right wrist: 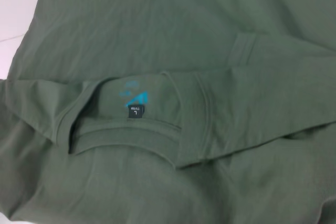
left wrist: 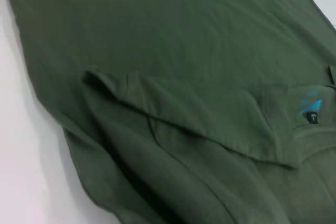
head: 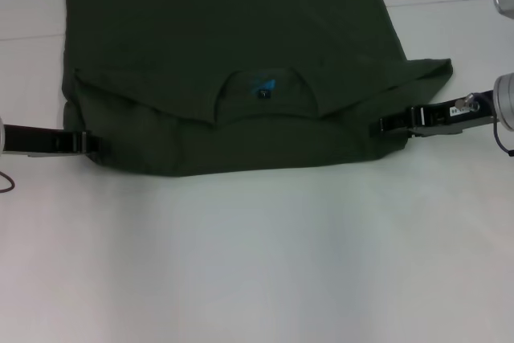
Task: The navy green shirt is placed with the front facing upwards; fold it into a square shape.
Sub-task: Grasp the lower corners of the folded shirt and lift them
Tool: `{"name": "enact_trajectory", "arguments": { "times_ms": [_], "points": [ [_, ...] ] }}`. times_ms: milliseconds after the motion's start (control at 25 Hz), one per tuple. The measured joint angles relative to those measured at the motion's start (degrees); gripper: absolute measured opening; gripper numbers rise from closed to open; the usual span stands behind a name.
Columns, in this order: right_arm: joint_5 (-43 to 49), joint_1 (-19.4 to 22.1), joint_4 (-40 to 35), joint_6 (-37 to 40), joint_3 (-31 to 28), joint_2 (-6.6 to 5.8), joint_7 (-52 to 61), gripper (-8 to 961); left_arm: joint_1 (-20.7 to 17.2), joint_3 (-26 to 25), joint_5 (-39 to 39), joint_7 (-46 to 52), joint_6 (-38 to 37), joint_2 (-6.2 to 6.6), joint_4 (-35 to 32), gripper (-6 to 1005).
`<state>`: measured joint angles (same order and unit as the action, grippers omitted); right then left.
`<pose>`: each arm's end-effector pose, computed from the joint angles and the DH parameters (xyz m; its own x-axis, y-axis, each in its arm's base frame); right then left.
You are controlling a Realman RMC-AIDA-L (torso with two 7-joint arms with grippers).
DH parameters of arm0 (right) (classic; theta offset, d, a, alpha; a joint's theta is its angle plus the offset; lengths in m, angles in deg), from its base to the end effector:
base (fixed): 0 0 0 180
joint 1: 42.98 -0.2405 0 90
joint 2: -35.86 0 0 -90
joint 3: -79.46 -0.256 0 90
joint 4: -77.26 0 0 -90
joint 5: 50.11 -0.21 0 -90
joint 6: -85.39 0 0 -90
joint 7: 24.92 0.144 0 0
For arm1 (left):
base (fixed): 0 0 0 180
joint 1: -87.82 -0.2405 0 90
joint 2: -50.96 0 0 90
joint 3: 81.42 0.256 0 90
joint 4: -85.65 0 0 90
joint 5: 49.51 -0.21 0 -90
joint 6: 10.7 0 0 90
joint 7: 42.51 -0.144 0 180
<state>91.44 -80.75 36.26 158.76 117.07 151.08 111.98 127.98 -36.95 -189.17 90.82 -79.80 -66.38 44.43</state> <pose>0.3012 0.3836 0.0327 0.2750 -0.8902 -0.3631 -0.9519 -0.1989 -0.2333 -0.2725 0.3984 0.0077 0.4310 0.8466 0.3124 0.8923 -0.3484 -0.2871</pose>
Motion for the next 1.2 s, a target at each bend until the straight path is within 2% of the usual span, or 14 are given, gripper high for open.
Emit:
{"name": "enact_trajectory", "arguments": {
  "times_ms": [440, 880, 1080, 1200],
  "points": [
    [-1.85, 0.79, -0.52, 0.91, -0.05, -0.34, -0.34, 589, 0.02, 0.00, 0.00, 0.00, -0.11, 0.02, 0.00, 75],
    [-1.05, 0.69, -0.24, 1.63, 0.29, -0.67, -0.46, 366, 0.23, 0.00, 0.00, 0.00, -0.26, 0.02, 0.00, 75],
    [-0.93, 0.85, -0.48, 2.29, 1.39, -1.14, -0.04, 161, 0.09, 0.00, 0.00, 0.00, -1.05, 0.03, 0.00, 74],
    [-0.49, 0.84, -0.62, 4.41, 1.76, -2.02, 0.22, 7, -0.11, -0.24, 0.00, 0.38, -3.29, 0.39, -0.23, 74]
  ]
}}
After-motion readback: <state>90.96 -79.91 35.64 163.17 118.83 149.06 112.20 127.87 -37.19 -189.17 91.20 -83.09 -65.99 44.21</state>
